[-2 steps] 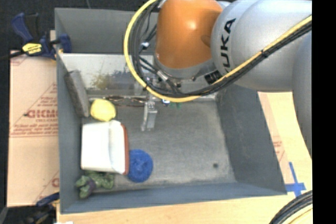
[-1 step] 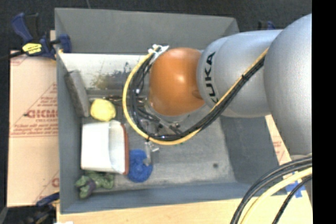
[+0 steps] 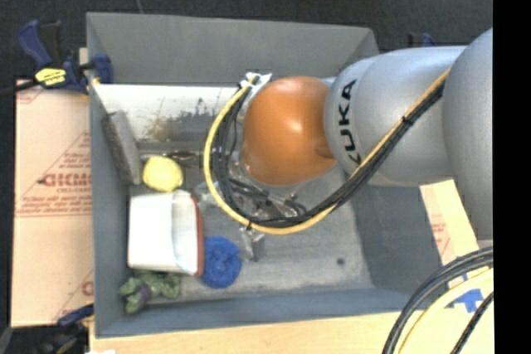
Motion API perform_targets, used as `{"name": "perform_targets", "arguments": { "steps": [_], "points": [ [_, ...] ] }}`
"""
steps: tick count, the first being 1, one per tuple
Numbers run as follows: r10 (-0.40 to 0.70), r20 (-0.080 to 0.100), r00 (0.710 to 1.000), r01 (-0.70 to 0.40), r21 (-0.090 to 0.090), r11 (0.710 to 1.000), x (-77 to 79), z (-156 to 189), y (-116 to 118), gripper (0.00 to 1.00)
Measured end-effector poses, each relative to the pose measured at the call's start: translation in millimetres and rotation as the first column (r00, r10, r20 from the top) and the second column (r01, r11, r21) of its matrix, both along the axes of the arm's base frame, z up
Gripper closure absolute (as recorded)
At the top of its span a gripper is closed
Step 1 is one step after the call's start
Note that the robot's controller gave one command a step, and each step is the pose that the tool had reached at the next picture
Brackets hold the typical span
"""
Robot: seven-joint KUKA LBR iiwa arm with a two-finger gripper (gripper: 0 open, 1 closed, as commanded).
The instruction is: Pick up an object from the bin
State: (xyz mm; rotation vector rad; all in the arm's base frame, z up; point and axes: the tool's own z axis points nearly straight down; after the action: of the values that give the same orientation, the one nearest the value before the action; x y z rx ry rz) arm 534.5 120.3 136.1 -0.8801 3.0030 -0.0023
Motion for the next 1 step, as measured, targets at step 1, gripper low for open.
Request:
{"name": "perform_targets", "arguments": {
  "steps": [1],
  "points": [
    [0.263, -0.011, 0.965, -0.263, -0.001, 0.965, -26.7, -36.1, 12.5, 0.0]
  ]
}}
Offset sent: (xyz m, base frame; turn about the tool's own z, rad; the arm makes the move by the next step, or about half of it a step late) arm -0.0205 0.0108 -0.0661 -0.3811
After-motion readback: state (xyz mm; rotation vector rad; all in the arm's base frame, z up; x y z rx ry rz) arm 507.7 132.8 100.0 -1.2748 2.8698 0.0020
